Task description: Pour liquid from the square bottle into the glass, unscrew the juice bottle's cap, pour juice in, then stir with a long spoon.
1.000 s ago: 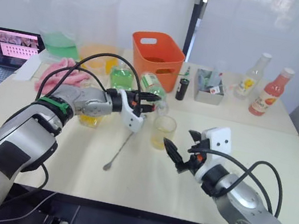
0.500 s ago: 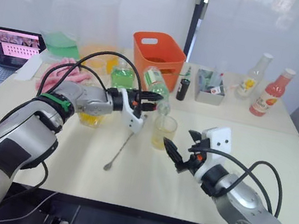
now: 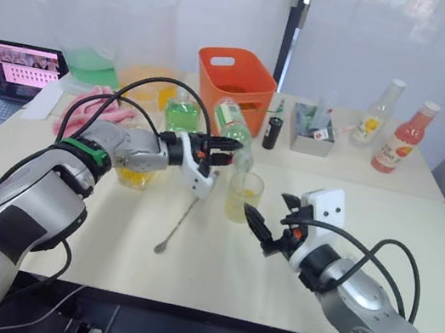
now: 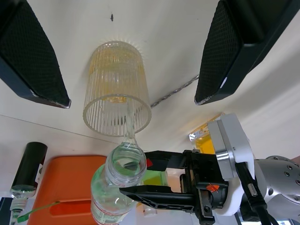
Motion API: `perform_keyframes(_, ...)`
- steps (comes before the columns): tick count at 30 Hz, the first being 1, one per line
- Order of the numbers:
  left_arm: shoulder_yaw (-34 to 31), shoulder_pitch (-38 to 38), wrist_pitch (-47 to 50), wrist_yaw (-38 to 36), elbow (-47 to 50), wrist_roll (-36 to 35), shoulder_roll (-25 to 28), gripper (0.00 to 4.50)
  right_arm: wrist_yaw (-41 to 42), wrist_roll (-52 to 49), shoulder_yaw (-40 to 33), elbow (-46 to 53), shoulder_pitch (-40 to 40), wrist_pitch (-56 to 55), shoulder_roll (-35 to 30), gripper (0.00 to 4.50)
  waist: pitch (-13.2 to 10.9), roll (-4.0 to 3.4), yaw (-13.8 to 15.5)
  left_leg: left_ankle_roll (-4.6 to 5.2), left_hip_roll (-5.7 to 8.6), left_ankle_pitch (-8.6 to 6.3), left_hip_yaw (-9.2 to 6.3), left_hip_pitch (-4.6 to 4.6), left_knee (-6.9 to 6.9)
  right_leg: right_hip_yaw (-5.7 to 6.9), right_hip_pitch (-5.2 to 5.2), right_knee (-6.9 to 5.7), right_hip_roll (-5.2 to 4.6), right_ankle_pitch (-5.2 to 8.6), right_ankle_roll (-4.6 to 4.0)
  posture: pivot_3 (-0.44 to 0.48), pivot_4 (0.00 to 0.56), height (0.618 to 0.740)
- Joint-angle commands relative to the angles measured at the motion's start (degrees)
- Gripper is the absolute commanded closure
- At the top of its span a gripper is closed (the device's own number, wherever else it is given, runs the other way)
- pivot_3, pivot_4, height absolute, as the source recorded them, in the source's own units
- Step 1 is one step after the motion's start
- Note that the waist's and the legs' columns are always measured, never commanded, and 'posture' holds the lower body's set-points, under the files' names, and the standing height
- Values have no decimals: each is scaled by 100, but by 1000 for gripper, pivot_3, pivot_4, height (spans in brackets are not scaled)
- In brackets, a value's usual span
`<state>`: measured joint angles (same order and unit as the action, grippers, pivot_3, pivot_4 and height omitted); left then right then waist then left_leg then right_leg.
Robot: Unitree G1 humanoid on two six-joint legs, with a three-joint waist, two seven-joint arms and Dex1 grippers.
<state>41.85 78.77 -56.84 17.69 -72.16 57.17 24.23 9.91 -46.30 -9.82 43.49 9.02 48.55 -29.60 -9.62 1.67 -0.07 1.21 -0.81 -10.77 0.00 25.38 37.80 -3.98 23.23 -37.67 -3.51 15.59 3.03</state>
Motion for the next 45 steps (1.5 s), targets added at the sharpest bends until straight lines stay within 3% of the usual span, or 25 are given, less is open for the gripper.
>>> perform_keyframes(1,-142,306,-12,61,68,-193,-11,2992,3,-52,-76,267,13,-128,6,12,0,0,0,0,0,0,0,0,0,0,0,0,0,0,0,0,150,739)
perform_keyframes(10,-782,89,-330,-1300,-99,-1281,-74,2992,10,-28,-71,226,21,-151,13,12,0,0,-5,0,0,0,1,0,0,0,0,-1,0,0,0,0,150,739)
perform_keyframes(16,-1658,-80,-260,-2996,-113,-2592,-155,2992,49,5,-60,126,85,-177,11,12,0,0,-22,0,0,0,0,-1,1,0,0,-7,0,0,0,0,150,739)
perform_keyframes(18,-2135,-123,-42,-3858,-69,-3311,-213,2992,73,16,-65,77,156,-175,-20,12,0,0,-39,0,0,0,-1,-1,2,0,0,-8,0,0,0,0,150,739)
perform_keyframes(23,-3123,-179,858,-6098,356,-4913,-282,2992,214,17,-107,-54,347,-118,-172,12,0,0,-63,0,1,0,-4,-2,4,1,2,-21,0,0,-1,0,150,739)
perform_keyframes(26,-3694,-304,2103,-7577,965,-5997,-254,2992,342,-18,-114,-120,459,-80,-287,12,0,-1,-67,1,2,1,-6,-2,4,1,2,-24,0,0,-1,0,150,739)
perform_keyframes(29,-3950,-569,3426,-8488,1826,-6634,-31,2992,471,-44,-87,-180,564,-46,-407,12,1,-2,-90,1,0,0,-7,-4,5,1,2,-29,1,0,-1,0,150,739)
perform_keyframes(35,-4302,-1421,6026,-9066,3939,-7565,624,2992,804,-33,-51,-386,847,10,-713,12,1,-2,-156,1,-6,1,-16,-9,5,1,3,-36,6,0,-1,0,150,739)
perform_keyframes(45,-5143,-3045,8404,-8941,6747,-8820,1849,2992,1093,0,0,-585,974,-28,-826,12,1,-2,-166,1,-8,1,-55,-12,5,2,1,-39,3,-1,-2,0,150,739)
